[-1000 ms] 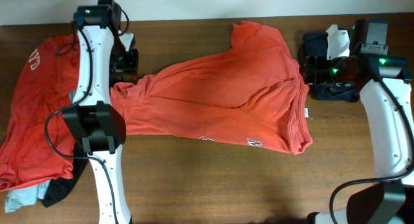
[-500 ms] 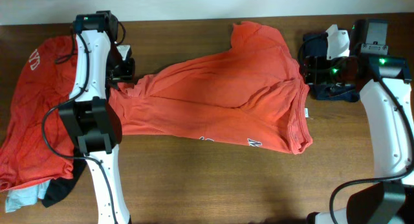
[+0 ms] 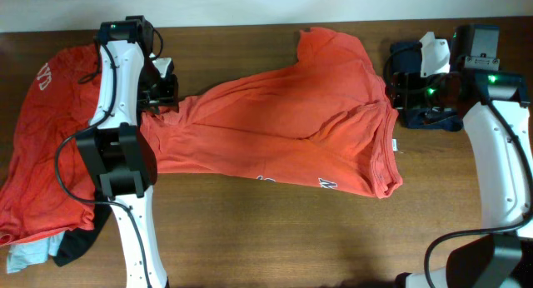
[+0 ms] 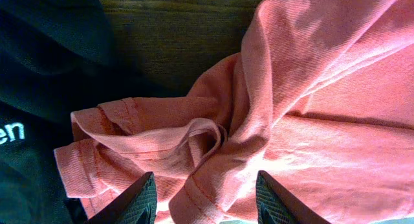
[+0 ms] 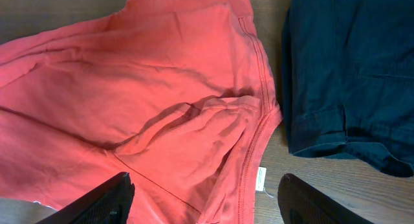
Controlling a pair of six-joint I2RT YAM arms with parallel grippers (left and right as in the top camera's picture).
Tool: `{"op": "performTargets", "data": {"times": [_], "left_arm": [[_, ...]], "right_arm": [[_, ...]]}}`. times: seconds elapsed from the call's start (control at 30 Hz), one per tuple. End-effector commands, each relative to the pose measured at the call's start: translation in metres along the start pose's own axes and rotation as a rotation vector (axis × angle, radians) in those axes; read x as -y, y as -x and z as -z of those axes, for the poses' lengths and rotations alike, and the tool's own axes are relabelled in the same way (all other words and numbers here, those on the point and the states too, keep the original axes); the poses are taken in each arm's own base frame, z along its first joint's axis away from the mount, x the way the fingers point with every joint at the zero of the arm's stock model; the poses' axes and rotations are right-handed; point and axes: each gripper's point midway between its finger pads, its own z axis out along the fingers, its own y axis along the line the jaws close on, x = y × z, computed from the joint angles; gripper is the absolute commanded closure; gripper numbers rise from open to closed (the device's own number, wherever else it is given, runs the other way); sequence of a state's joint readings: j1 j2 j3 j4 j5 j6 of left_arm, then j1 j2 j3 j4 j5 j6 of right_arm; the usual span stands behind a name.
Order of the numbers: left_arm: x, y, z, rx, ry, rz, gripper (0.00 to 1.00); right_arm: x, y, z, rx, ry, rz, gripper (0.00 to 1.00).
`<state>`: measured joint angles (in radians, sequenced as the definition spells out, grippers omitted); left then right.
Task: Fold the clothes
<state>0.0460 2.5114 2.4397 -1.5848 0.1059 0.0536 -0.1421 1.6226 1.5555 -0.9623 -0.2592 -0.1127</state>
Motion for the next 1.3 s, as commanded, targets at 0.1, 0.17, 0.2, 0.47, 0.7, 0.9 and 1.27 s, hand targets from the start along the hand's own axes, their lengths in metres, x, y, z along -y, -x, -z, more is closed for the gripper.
{"op": "performTargets", "data": {"times": [0.1, 0.17, 0.2, 0.47, 0.7, 0.9, 1.27], "left_arm": [[0.015, -0.004, -0.008, -0.025, -0.027, -0.056, 0.51], [0.011, -0.005, -0.01, -0.033, -0.006, -0.055, 0.52], [0.009, -0.005, -0.01, -0.034, 0.006, -0.053, 0.56], [0.005, 0.006, -0.009, 0.012, 0.008, -0.051, 0.99], [0.01, 0.026, -0.002, 0.099, -0.009, -0.053, 0.99], [0.016, 0.05, 0.041, 0.251, -0.006, -0.073, 0.99], [0.037, 0.085, 0.173, 0.678, 0.014, -0.136, 0.99]], "right_arm": [[0.0, -0.003, -0.004, -0.016, -0.001, 0.007, 0.24], [-0.001, -0.004, -0.004, -0.02, 0.0, 0.006, 0.23], [-0.001, -0.005, -0.004, -0.023, 0.0, 0.005, 0.24], [-0.001, -0.005, -0.004, -0.023, 0.0, 0.005, 0.24], [-0.001, -0.004, -0.004, -0.02, 0.0, 0.006, 0.24], [-0.005, 0.004, -0.004, 0.016, 0.026, 0.015, 0.24], [-0.017, 0.045, 0.001, 0.186, 0.098, 0.069, 0.24]]}}
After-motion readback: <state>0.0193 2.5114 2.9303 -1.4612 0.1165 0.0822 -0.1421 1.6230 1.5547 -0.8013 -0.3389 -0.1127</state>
